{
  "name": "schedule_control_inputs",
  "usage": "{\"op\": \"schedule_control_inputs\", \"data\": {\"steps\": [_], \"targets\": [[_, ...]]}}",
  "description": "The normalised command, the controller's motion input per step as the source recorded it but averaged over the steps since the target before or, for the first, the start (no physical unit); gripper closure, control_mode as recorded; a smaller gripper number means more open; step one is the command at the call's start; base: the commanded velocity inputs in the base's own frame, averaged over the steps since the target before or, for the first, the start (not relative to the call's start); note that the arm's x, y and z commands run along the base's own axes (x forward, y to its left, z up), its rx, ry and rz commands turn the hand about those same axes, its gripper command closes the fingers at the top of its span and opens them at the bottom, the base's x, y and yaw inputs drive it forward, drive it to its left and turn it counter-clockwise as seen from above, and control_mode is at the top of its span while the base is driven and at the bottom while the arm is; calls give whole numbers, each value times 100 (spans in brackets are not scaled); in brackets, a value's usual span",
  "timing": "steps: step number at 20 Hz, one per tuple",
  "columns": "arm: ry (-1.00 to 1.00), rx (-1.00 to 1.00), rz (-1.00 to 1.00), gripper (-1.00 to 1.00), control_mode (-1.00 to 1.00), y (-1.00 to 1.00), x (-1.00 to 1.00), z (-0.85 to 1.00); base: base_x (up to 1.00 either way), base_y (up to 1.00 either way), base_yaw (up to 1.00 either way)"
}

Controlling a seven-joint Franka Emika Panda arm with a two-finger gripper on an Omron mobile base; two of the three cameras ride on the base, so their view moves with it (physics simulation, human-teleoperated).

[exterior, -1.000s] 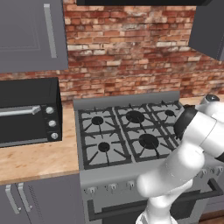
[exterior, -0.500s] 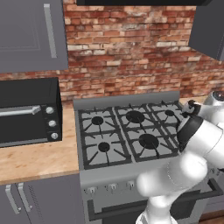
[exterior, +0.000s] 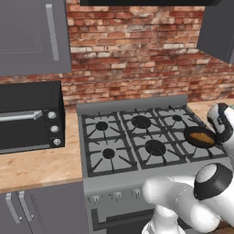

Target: Pick the croissant and place it on the pan. Then turn on the stove to warm the croissant.

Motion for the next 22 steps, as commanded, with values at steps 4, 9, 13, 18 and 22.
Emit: {"op": "schedule_control_inputs", "data": {"steps": [4,9,13,18,22], "targets": [[-32,-1,-2,-100,-100,18,-100,3,0,0,0],[-37,0,-1,-100,-100,43,-100,-2,0,0,0],[-49,0,0,-100,-100,70,-100,-4,0,0,0],[-45,-2,0,-100,-100,60,-100,0,0,0,0],[-36,-2,0,-100,-100,28,-100,-19,0,0,0]]}}
